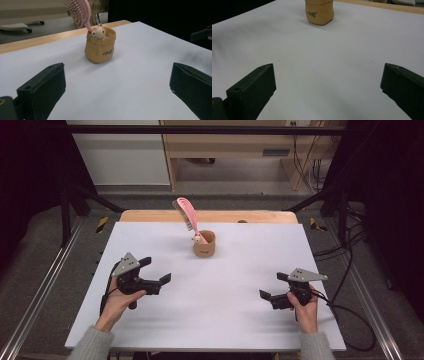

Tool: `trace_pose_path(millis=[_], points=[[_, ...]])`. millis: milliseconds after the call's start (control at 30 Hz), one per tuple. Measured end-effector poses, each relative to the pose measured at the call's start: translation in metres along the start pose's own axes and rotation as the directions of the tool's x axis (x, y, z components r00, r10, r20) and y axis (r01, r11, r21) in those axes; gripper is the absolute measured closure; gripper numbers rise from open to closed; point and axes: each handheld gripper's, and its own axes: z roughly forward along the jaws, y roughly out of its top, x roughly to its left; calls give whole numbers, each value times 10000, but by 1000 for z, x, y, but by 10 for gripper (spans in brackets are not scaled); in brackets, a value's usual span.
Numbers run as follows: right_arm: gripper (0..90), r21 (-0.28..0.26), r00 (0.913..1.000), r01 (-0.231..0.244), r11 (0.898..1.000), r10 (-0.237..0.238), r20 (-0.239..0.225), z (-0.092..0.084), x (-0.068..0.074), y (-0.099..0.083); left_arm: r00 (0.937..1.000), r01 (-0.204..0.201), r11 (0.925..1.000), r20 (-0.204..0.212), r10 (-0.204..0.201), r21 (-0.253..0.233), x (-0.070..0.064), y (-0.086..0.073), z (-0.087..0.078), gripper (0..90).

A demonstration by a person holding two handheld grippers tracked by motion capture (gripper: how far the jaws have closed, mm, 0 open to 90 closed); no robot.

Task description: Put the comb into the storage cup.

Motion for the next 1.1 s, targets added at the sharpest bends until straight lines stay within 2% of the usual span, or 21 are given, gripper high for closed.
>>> trace_pose_path(millis=[267,567,667,1100], points=[[4,19,10000,-18,10000,18,4,0,0,0,9997,234,9982,-110,-228,545,8,-22,-8,3],[4,84,10000,-44,10000,44,-3,1,0,-1,9977,573,9958,-414,-545,711,18,-40,-18,4],[4,130,10000,-2,9999,2,3,2,0,-1,9978,463,9948,-513,-417,912,19,-44,-19,4],[4,242,10000,20,9997,-18,-71,4,1,-3,9975,508,9921,-541,-448,1146,24,-55,-23,5]])
